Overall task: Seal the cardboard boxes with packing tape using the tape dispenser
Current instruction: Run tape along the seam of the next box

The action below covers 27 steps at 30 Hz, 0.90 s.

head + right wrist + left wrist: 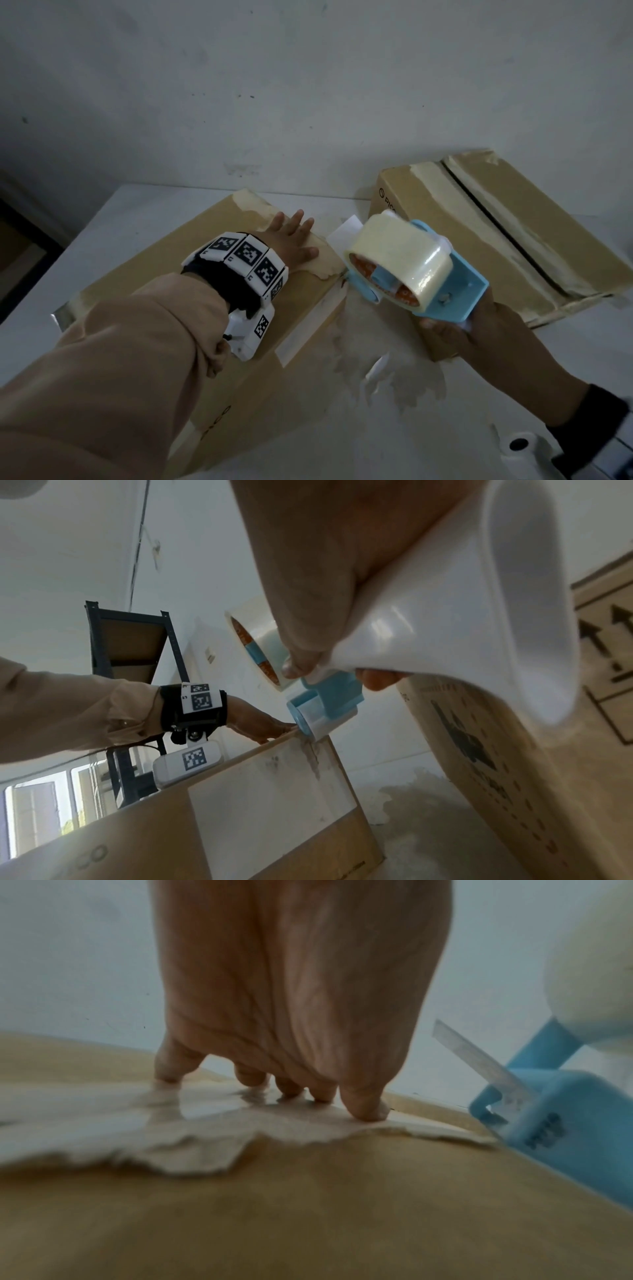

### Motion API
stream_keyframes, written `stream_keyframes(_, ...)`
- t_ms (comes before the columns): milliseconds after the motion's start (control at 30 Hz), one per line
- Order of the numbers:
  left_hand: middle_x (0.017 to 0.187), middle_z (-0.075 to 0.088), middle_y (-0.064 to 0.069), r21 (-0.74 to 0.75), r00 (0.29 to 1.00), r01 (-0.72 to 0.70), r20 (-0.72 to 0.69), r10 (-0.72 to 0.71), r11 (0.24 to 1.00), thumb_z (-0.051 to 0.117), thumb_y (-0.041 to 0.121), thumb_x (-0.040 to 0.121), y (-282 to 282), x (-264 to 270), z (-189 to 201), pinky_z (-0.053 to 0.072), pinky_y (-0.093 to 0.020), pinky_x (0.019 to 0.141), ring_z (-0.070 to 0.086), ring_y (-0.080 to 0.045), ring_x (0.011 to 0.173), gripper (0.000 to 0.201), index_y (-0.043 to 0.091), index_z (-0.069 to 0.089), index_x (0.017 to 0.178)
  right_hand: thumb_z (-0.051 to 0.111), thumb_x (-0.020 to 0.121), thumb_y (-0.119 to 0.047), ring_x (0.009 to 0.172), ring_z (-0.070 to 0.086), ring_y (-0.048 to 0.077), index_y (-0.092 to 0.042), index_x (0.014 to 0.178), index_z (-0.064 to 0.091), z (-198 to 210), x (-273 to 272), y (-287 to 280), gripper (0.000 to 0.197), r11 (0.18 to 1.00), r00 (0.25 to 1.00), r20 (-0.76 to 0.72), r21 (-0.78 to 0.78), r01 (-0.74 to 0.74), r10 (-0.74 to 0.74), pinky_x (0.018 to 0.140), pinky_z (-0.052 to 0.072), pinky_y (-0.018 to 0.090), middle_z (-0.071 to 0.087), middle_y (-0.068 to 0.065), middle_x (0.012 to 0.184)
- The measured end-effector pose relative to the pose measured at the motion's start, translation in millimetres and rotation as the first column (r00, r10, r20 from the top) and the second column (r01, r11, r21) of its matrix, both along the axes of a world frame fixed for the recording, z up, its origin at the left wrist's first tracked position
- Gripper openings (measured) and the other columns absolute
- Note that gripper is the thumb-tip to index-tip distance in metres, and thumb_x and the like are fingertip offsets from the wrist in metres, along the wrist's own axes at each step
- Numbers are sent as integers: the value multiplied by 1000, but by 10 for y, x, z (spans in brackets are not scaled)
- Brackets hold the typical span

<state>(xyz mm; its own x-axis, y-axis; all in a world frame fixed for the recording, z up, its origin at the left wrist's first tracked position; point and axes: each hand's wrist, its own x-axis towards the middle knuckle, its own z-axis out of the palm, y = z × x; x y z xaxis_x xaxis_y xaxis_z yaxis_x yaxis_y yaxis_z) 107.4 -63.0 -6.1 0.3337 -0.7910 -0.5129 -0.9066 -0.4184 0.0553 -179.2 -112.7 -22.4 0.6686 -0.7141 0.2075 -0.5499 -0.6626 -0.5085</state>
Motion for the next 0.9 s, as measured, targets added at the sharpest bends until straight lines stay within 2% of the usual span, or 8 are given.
stream_keyframes(167,155,-17,-1,11,999,38,5,-38,999,22,42,98,-14,53,-72,-7,-41,117,-16,-27,143,65,15,-11,147,33,65,-80,59,65,41,6,101,52,-74,10,97,96,1000,1000,-1,-26,19,-19,47,41,30,67,21,70)
stream_keyframes(367,156,-16,-2,-25,1000,0,-24,0,1000,26,44,97,-9,86,-107,2,-49,117,-14,-29,144,66,19,-10,147,19,90,-64,35,57,26,10,92,53,-334,65,262,82,992,998,-45,-126,32,-38,28,26,20,62,14,52)
stream_keyframes(433,156,-18,1,-11,1000,-1,-24,1,1000,24,45,97,-20,108,-144,1,-49,117,-16,-28,143,66,20,-12,147,33,87,-63,44,62,30,9,92,55,-412,-32,335,76,993,995,12,-74,97,-96,33,19,12,65,15,58)
stream_keyframes(533,155,-18,0,-40,1000,23,-12,-23,999,24,46,97,-21,151,-208,2,-49,117,-16,-27,144,68,17,-12,147,62,81,-38,78,66,37,2,109,53,-563,-67,456,49,961,976,83,211,181,-202,54,36,26,64,12,84)
stream_keyframes(600,155,-17,-3,-68,999,47,-16,-48,997,24,56,92,-13,174,-197,2,-50,118,-15,-27,144,76,16,-10,147,62,78,-47,85,63,31,-10,117,42,-648,-62,550,58,899,939,175,383,214,-297,65,43,33,58,-4,89)
stream_keyframes(667,154,-20,-9,-60,995,94,-8,-95,994,16,68,76,9,158,-133,-4,-42,118,-18,-26,144,92,16,-11,147,61,77,-47,89,59,27,-14,118,40,-755,-95,614,57,912,938,195,355,205,-286,71,48,40,55,-8,95)
stream_keyframes(800,154,-22,-9,2,999,44,-22,-44,999,23,44,97,51,215,-110,0,-44,118,-17,-26,143,66,21,-13,147,78,63,-3,74,62,41,1,109,53,-1024,-186,637,52,951,968,-160,212,226,-194,59,41,37,63,21,91)
stream_keyframes(900,155,-19,-7,-12,998,69,-2,-69,998,25,46,96,69,296,-157,4,-49,117,-14,-28,144,67,22,-11,147,67,69,-11,81,61,33,-12,115,49,-1147,-148,662,49,982,949,-280,81,171,-142,64,39,34,65,14,98)
